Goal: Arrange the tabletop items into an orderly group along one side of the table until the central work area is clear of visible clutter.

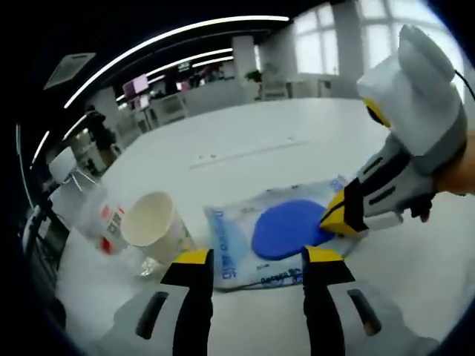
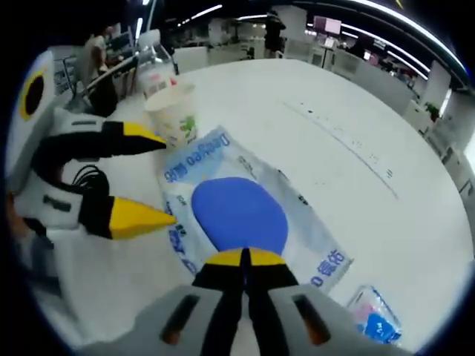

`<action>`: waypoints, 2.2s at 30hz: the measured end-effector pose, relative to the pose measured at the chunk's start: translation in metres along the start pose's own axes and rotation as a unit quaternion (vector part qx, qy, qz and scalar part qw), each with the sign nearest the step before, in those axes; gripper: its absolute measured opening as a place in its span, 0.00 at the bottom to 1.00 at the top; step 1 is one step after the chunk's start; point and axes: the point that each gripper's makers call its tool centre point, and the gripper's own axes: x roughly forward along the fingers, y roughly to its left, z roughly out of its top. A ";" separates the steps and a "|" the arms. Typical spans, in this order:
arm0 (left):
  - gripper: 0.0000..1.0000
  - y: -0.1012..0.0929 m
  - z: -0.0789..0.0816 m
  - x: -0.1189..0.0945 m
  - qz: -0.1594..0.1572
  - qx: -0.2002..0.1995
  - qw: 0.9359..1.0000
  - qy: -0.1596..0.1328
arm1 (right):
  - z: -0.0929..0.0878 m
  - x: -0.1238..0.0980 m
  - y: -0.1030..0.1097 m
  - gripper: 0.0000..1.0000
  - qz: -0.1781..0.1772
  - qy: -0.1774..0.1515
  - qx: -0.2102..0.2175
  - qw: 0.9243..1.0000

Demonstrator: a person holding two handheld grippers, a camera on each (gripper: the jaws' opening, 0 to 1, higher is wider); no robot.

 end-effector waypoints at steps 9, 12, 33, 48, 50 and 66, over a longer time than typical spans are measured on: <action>0.46 -0.011 0.000 -0.018 -0.015 -0.014 1.000 -0.007 | 0.041 -0.025 0.006 0.20 0.022 -0.125 0.030 0.991; 0.53 -0.015 0.002 -0.019 -0.024 -0.025 0.999 -0.007 | 0.047 -0.039 0.009 0.34 0.027 -0.144 0.021 0.989; 0.64 -0.059 0.015 -0.025 -0.075 -0.019 0.997 -0.009 | -0.007 -0.097 -0.018 0.58 -0.014 -0.167 0.112 0.979; 0.60 -0.082 0.025 -0.020 -0.103 0.000 0.995 -0.008 | -0.027 -0.122 -0.034 0.58 -0.033 -0.185 0.162 0.969; 0.60 -0.083 0.027 -0.020 -0.104 0.003 0.995 -0.010 | -0.031 -0.127 -0.038 0.58 -0.037 -0.189 0.172 0.966; 0.56 -0.115 0.035 -0.010 -0.143 0.010 0.990 0.002 | -0.083 -0.163 -0.080 0.56 -0.081 -0.208 0.246 0.943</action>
